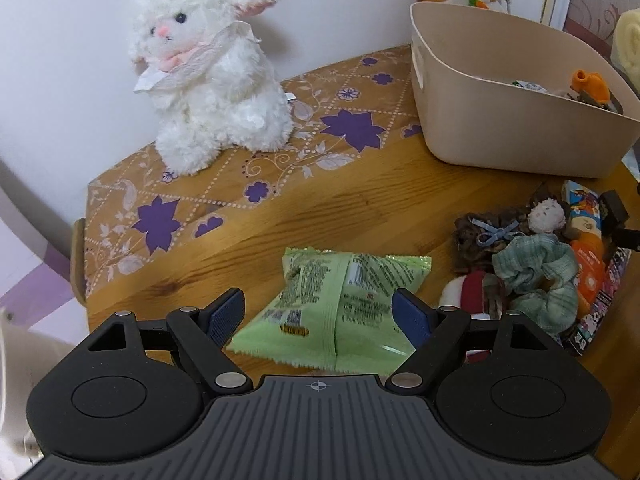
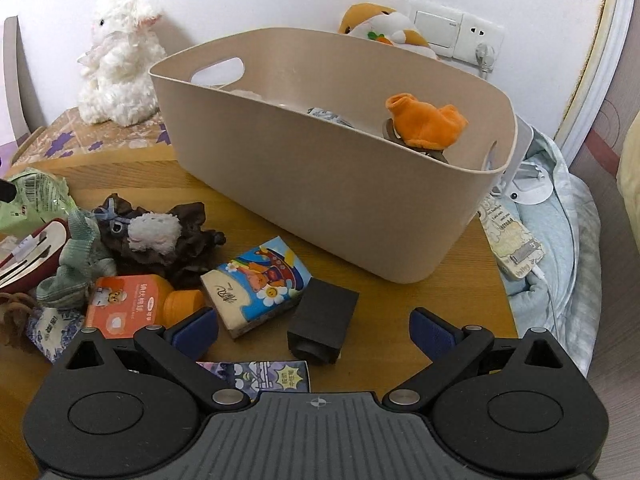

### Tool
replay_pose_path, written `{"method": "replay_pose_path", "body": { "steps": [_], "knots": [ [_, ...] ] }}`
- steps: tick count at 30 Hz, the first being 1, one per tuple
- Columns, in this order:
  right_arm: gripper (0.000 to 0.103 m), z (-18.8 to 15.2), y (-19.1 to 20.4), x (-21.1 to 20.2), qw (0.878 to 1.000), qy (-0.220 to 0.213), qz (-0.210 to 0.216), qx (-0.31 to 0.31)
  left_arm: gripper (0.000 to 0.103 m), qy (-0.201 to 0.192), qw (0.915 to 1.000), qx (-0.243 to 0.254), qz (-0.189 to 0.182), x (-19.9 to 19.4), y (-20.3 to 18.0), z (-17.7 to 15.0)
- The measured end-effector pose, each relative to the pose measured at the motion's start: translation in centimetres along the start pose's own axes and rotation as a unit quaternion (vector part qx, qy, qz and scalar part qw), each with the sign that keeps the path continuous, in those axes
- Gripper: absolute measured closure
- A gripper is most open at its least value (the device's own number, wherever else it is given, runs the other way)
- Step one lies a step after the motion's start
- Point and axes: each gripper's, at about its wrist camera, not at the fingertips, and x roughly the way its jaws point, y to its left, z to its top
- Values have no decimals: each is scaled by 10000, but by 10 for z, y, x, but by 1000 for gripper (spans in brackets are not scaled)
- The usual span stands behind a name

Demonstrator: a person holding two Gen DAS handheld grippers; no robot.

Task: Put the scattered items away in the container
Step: 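Move the left tool toward the green snack bag on the table, then grasp the green snack bag with the left tool while the right tool grasps the black box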

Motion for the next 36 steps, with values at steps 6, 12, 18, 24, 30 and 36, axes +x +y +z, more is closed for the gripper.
{"method": "replay_pose_path", "body": {
  "steps": [6, 12, 18, 24, 30, 36],
  "knots": [
    [0, 4, 4, 11, 10000, 73, 60, -29, 21, 200, 9996, 156, -128, 21, 3, 12],
    [0, 7, 7, 25, 9999, 146, -14, -13, 20, 593, 9976, 186, -291, 46, -1, 15],
    [8, 8, 2, 35, 9992, 248, -21, 302, 17, 591, 9975, 300, -240, 55, -9, 14],
    [14, 6, 3, 36, 9989, 254, 51, 400, 17, 675, 9969, 112, -388, 61, -3, 14],
    [22, 3, 2, 33, 9982, 309, 147, 490, 17, 714, 9963, -79, -473, 62, 2, 13],
    [25, -2, -2, 29, 9979, 356, 168, 514, 17, 791, 9952, -289, -505, 60, 10, 8]
  ]
}}
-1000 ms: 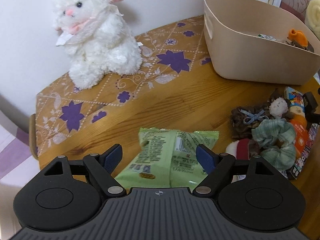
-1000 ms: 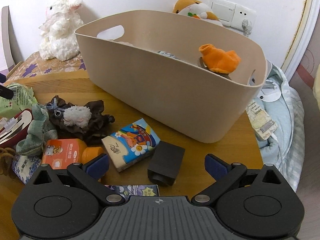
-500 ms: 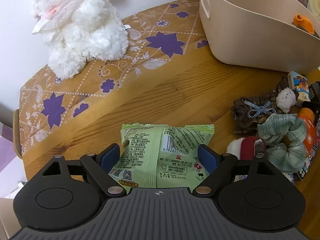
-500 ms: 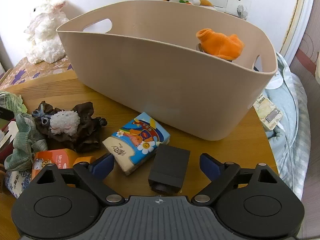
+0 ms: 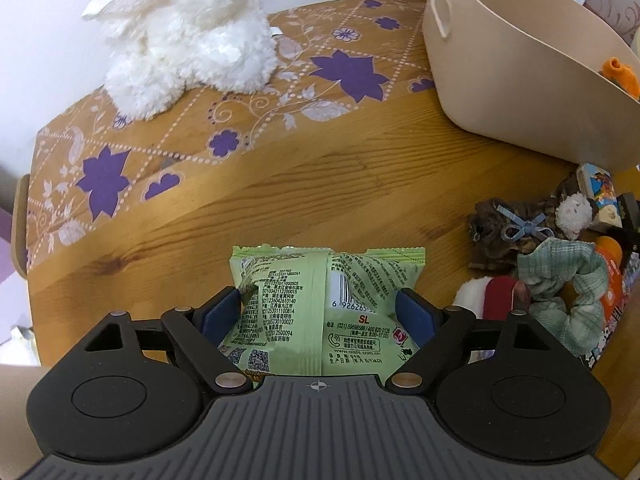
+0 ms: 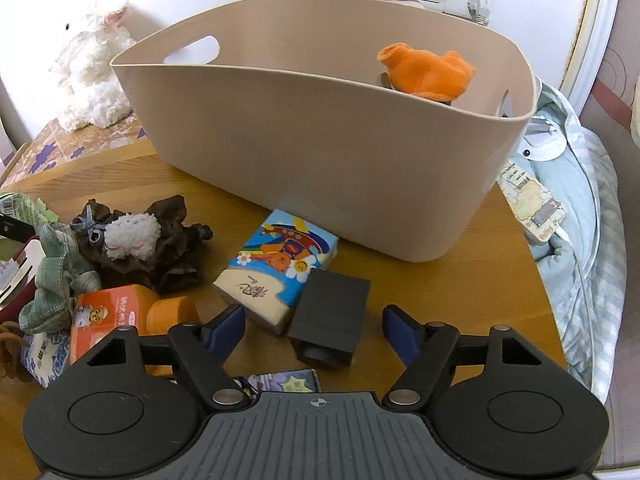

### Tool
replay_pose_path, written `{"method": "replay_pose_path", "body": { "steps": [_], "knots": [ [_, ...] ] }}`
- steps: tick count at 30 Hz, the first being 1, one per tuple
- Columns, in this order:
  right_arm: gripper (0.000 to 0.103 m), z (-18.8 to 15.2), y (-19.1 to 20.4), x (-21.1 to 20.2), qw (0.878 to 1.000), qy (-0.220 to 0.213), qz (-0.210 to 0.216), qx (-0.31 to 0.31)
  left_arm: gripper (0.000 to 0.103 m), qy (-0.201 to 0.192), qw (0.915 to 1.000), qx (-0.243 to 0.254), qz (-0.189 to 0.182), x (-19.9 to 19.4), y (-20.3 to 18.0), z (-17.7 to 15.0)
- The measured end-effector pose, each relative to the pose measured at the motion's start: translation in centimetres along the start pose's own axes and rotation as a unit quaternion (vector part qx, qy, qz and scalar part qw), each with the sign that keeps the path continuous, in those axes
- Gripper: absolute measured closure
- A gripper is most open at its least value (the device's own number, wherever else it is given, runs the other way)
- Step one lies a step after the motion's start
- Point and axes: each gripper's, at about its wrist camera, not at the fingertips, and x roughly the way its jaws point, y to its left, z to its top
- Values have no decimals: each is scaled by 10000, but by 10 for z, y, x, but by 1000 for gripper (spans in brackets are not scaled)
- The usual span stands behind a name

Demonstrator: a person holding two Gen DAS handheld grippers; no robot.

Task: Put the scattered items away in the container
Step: 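Grasp the green snack bag with the left tool while the right tool grasps the black box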

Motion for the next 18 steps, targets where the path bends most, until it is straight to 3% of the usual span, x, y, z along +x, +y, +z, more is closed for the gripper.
{"method": "replay_pose_path", "body": {
  "steps": [8, 12, 14, 18],
  "knots": [
    [29, 0, -6, 1, 9993, 73, -92, -348, 17, 18, 9997, -247, 44, -4, 8, -11],
    [44, 0, -8, 3, 9991, 105, -8, -401, 19, -41, 9993, -359, 36, -7, 9, -17],
    [48, -1, -6, 1, 9986, 81, 29, -515, 26, -82, 9992, -396, 29, -8, 9, -19],
    [66, -2, 0, 0, 9970, 44, 105, -770, 31, -195, 9979, -606, 88, -11, 11, -21]
  ]
}}
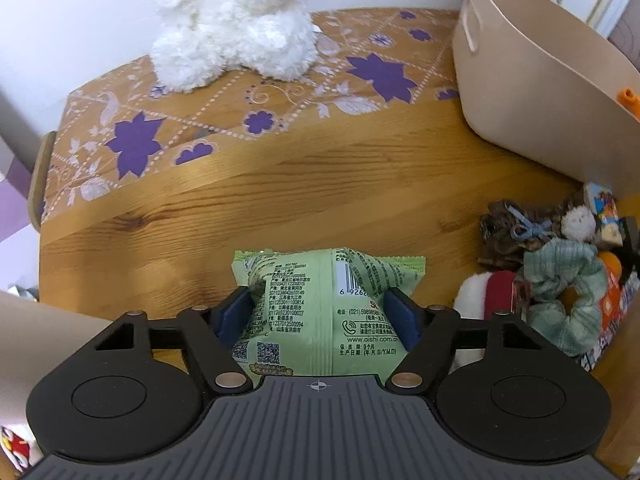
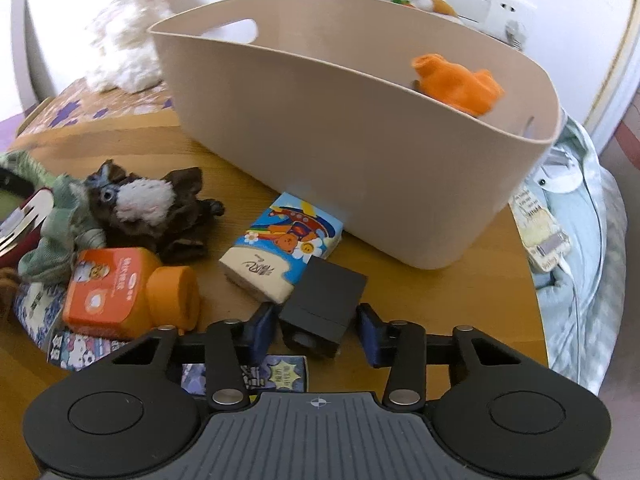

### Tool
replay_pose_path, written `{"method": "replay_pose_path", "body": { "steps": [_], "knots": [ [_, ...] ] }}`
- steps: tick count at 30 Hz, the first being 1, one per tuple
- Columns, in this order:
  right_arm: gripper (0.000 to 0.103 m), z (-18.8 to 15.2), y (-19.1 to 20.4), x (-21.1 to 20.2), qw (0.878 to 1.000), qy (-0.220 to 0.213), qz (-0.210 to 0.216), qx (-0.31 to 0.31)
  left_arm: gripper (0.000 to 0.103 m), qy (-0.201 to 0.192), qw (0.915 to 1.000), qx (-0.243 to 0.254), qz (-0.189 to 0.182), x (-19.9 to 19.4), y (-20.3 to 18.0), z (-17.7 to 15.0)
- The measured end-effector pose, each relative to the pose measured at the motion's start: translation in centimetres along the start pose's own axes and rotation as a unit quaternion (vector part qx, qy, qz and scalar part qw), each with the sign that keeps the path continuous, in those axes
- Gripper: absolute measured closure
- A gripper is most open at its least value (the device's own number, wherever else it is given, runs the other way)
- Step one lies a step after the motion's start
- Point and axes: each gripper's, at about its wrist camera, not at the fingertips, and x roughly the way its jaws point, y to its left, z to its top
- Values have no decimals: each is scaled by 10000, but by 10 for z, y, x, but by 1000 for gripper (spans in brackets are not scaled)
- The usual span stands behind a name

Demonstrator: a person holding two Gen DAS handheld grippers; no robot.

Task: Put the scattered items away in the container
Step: 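Grasp the green snack bag with the left tool while the right tool grasps the black box, then carry the green bag and black box over the basket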

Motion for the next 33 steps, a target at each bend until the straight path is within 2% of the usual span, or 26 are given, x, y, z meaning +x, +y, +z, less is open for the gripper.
{"method": "replay_pose_path", "body": {
  "steps": [5, 16, 25, 33],
  "knots": [
    [72, -2, -1, -3, 10000, -1, 84, -53, 34, -85, 9999, -90, -40, -4, -1, -5],
    [73, -9, -8, -18, 9997, -148, 208, -24, 40, -317, 9985, -446, -64, -18, 4, -13],
    [73, -3, -12, -40, 9983, -461, 348, -14, 42, -585, 9966, -562, -113, -32, -4, -13],
    [73, 16, -17, -77, 9930, -1010, 593, -122, 42, -970, 9933, -592, -227, -60, -15, 2]
  ]
}}
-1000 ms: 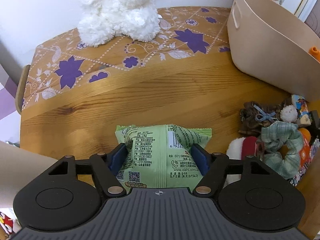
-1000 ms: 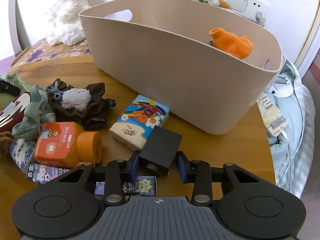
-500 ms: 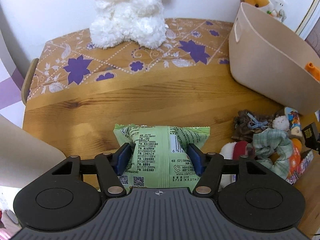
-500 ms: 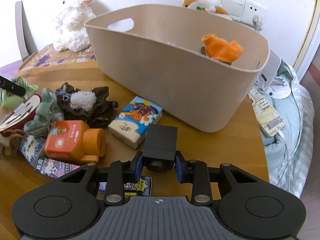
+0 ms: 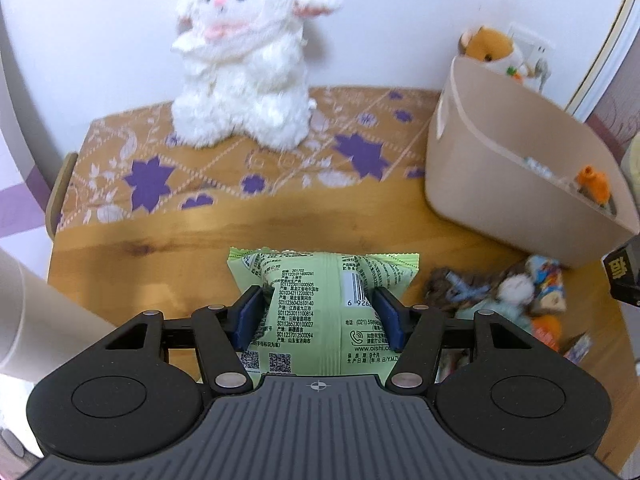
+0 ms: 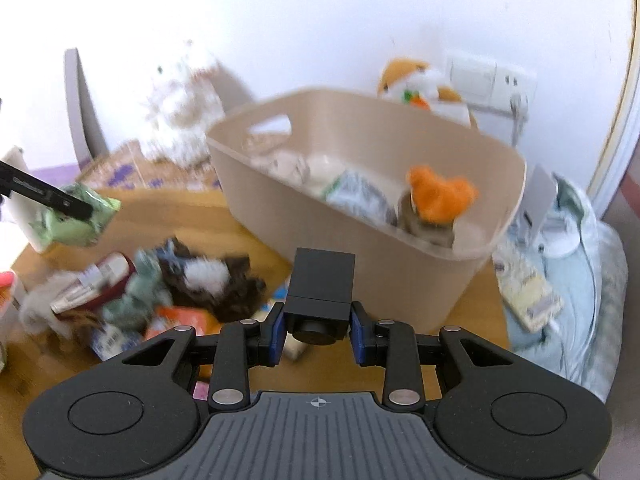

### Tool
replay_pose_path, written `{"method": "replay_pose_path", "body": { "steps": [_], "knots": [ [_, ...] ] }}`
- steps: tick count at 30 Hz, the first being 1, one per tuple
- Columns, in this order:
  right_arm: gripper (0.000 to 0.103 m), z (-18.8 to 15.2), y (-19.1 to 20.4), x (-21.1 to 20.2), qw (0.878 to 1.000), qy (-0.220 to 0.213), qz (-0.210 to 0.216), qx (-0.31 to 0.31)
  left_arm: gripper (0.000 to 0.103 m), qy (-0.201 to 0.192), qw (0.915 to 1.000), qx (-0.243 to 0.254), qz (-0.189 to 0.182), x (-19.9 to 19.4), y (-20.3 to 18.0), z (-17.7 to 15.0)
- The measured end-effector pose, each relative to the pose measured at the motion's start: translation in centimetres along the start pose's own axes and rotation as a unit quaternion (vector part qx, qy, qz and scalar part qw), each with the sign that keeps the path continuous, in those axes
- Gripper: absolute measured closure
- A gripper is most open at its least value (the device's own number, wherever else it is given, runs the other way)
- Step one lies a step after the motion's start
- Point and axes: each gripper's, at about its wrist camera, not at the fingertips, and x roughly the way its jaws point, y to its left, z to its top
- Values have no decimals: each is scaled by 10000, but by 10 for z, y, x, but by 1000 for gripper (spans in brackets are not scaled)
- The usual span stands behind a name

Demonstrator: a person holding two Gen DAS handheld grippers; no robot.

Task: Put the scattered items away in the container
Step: 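Carry the green bag and black box over the basket, then open both tools to release the bag and box into the basket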

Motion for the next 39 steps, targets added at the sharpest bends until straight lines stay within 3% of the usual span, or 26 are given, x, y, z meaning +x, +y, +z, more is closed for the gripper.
{"method": "replay_pose_path", "body": {
  "steps": [9, 18, 25, 33, 39],
  "knots": [
    [73, 33, -10, -29, 9981, -596, 136, -54, 42, -542, 9983, 86, -179, -21, -46, 33],
    [73, 57, -39, -12, 9972, -750, -35, -12, 42, -846, 9951, 244, -444, -9, -116, 77],
    [73, 69, -66, 8, 9974, -696, -147, 102, 42, -948, 9940, 372, -392, 15, -166, 101],
    [73, 80, -91, 36, 9986, -518, -122, 43, 42, -955, 9951, 168, -181, 49, -202, 121],
    [73, 84, -99, 56, 9995, -277, -51, -114, 42, -667, 9977, 118, 68, 77, -216, 121]
  ]
}}
